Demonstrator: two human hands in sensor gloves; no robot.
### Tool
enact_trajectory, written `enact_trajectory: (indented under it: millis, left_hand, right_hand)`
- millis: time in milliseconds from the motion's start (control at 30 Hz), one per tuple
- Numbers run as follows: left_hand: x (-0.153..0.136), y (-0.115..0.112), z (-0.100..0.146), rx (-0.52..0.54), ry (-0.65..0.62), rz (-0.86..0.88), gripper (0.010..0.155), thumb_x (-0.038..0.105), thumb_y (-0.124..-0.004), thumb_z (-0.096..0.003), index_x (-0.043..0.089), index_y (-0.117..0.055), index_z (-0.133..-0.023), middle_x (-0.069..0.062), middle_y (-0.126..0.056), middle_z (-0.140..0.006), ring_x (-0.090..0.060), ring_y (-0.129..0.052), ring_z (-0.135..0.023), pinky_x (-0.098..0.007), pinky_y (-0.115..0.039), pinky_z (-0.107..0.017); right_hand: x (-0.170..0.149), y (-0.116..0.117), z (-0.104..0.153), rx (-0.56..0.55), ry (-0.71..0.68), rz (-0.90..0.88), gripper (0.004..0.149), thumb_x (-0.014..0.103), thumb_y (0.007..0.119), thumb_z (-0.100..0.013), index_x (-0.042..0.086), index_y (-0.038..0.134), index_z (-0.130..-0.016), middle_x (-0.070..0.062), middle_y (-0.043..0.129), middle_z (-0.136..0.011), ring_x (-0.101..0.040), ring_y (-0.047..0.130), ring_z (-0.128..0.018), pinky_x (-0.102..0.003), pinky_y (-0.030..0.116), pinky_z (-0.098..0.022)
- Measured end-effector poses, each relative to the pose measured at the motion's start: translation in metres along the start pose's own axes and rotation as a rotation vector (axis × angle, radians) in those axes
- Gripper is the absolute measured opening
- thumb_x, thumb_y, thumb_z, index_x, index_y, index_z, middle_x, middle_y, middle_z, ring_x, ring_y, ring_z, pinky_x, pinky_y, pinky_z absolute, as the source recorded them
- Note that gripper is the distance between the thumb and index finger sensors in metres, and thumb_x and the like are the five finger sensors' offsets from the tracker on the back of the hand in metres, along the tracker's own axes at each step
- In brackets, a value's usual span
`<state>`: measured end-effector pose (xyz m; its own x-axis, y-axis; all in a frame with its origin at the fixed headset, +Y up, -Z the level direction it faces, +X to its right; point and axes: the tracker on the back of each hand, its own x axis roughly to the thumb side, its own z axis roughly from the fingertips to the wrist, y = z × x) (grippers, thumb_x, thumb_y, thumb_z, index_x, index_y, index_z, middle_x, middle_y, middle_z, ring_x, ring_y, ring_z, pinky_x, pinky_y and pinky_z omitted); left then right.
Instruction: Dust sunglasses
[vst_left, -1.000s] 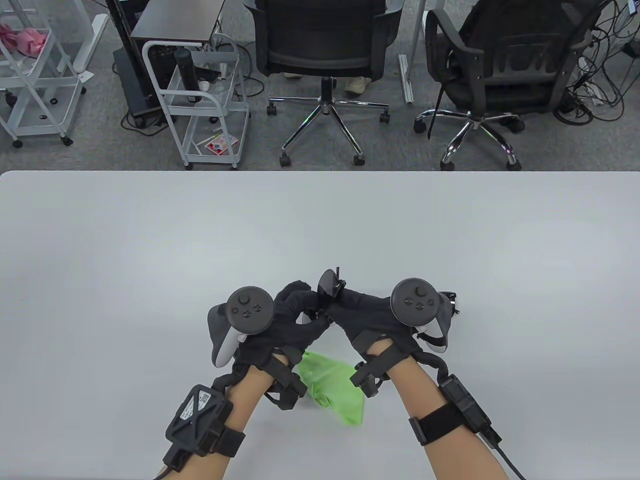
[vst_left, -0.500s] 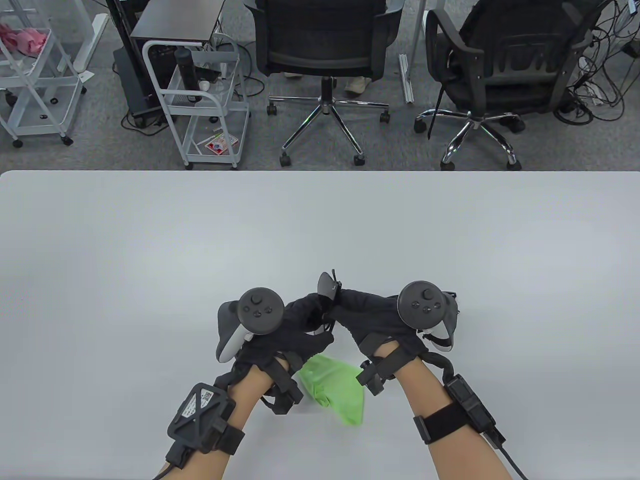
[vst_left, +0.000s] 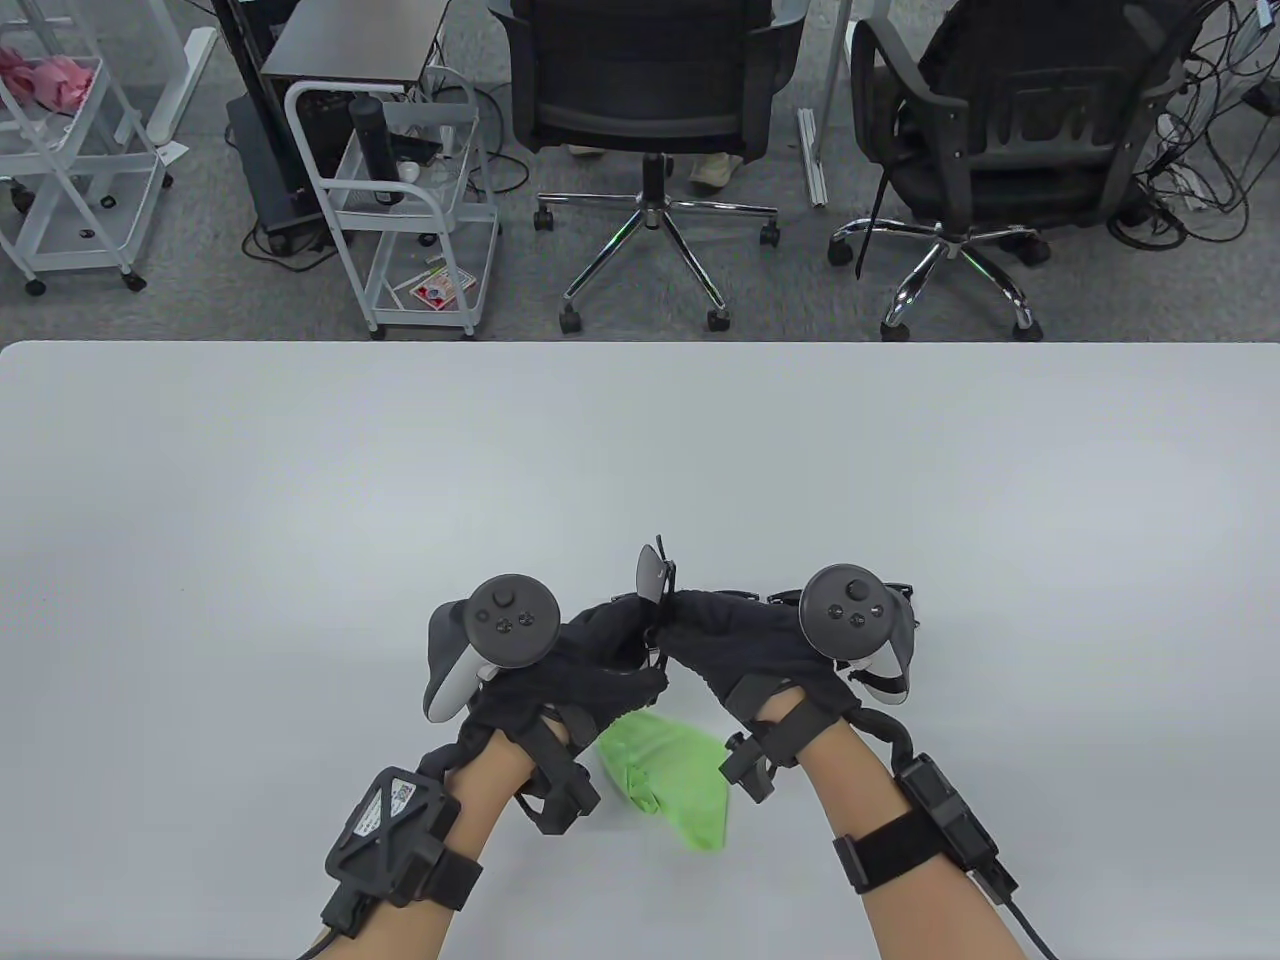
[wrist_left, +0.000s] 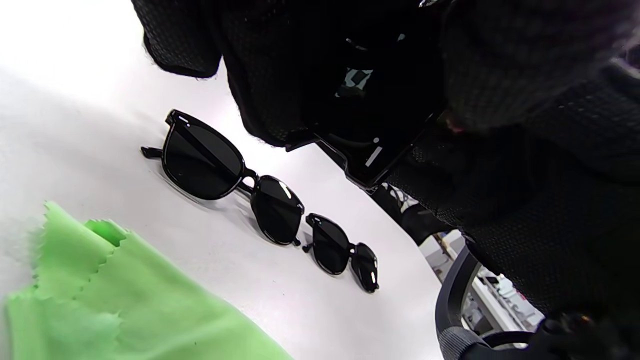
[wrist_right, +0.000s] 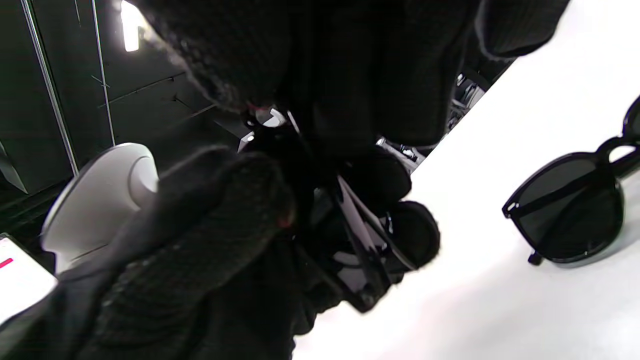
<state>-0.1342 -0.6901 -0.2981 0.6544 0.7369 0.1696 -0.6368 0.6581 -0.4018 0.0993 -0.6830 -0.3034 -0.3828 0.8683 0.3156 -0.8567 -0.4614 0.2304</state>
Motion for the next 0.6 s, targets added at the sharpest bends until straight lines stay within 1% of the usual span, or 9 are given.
enact_trajectory:
  millis: [100,233,300,333,367,433,467,533,600]
  left_hand:
    - [-0.001,0.002,-0.001,0.001,-0.008,0.045,0.081,0.065,-0.087,-0.0313,0.036,-0.063,-0.103,0.003,-0.074,-0.103,-0.018,-0.101,-0.087,-0.045,-0.074,-0.073]
    - [-0.004,0.007,0.001,0.02,-0.01,0.142,0.081,0.064,-0.087,-0.0316,0.035,-0.062,-0.103,0.004,-0.073,-0.104,-0.017,-0.101,-0.088,-0.044,-0.074,-0.073]
    - [-0.008,0.012,0.002,0.039,-0.013,0.212,0.081,0.065,-0.086,-0.0322,0.036,-0.06,-0.103,0.005,-0.072,-0.104,-0.016,-0.1,-0.089,-0.043,-0.074,-0.074]
    - [-0.011,0.014,0.003,0.057,-0.014,0.266,0.081,0.066,-0.085,-0.0327,0.036,-0.059,-0.104,0.005,-0.071,-0.105,-0.015,-0.1,-0.089,-0.042,-0.073,-0.074]
    - [-0.013,0.017,0.004,0.067,-0.021,0.332,0.082,0.066,-0.084,-0.0333,0.036,-0.057,-0.104,0.006,-0.07,-0.106,-0.014,-0.099,-0.09,-0.041,-0.073,-0.075]
    - [-0.016,0.02,0.005,0.097,-0.03,0.449,0.082,0.067,-0.083,-0.0336,0.037,-0.055,-0.104,0.007,-0.068,-0.106,-0.013,-0.098,-0.091,-0.04,-0.072,-0.076]
    - [-0.017,0.021,0.006,0.11,-0.029,0.472,0.082,0.067,-0.083,-0.0338,0.037,-0.055,-0.105,0.007,-0.068,-0.106,-0.013,-0.098,-0.092,-0.04,-0.072,-0.076]
    - [-0.018,0.023,0.007,0.12,-0.027,0.466,0.082,0.068,-0.082,-0.0338,0.037,-0.054,-0.105,0.007,-0.067,-0.107,-0.012,-0.097,-0.092,-0.04,-0.071,-0.077]
    - [-0.019,0.023,0.007,0.121,-0.027,0.469,0.082,0.068,-0.082,-0.0339,0.038,-0.054,-0.105,0.007,-0.067,-0.107,-0.012,-0.097,-0.092,-0.04,-0.071,-0.077]
  right_hand:
    - [-0.003,-0.004,0.001,-0.01,0.014,-0.066,0.043,0.037,0.088,-0.043,0.014,0.092,-0.079,-0.006,0.102,-0.075,-0.033,0.103,-0.065,-0.065,0.069,-0.059]
    - [-0.013,-0.011,0.004,-0.072,0.071,-0.162,0.041,0.036,0.088,-0.043,0.014,0.092,-0.078,-0.005,0.103,-0.073,-0.032,0.103,-0.064,-0.064,0.069,-0.059]
    - [-0.023,-0.015,0.007,-0.101,0.121,-0.254,0.041,0.037,0.087,-0.044,0.014,0.091,-0.078,-0.005,0.102,-0.074,-0.031,0.103,-0.064,-0.064,0.069,-0.059]
    - [-0.031,-0.016,0.009,-0.117,0.157,-0.332,0.041,0.038,0.086,-0.045,0.015,0.09,-0.079,-0.004,0.101,-0.075,-0.031,0.103,-0.065,-0.063,0.069,-0.059]
    - [-0.039,-0.015,0.012,-0.126,0.195,-0.459,0.041,0.038,0.086,-0.045,0.015,0.089,-0.08,-0.004,0.1,-0.075,-0.03,0.102,-0.066,-0.063,0.069,-0.059]
    - [-0.046,-0.011,0.015,-0.149,0.244,-0.65,0.041,0.036,0.087,-0.046,0.013,0.089,-0.08,-0.007,0.1,-0.076,-0.033,0.1,-0.066,-0.064,0.067,-0.059]
    - [-0.046,-0.011,0.015,-0.152,0.248,-0.659,0.041,0.036,0.087,-0.046,0.013,0.089,-0.08,-0.007,0.1,-0.076,-0.034,0.1,-0.066,-0.065,0.067,-0.059]
    - [-0.044,-0.011,0.014,-0.137,0.225,-0.589,0.042,0.038,0.086,-0.046,0.014,0.088,-0.081,-0.005,0.099,-0.077,-0.032,0.1,-0.067,-0.063,0.068,-0.059]
    - [-0.043,-0.01,0.014,-0.141,0.225,-0.591,0.042,0.038,0.086,-0.047,0.014,0.087,-0.081,-0.005,0.099,-0.077,-0.031,0.1,-0.067,-0.063,0.068,-0.059]
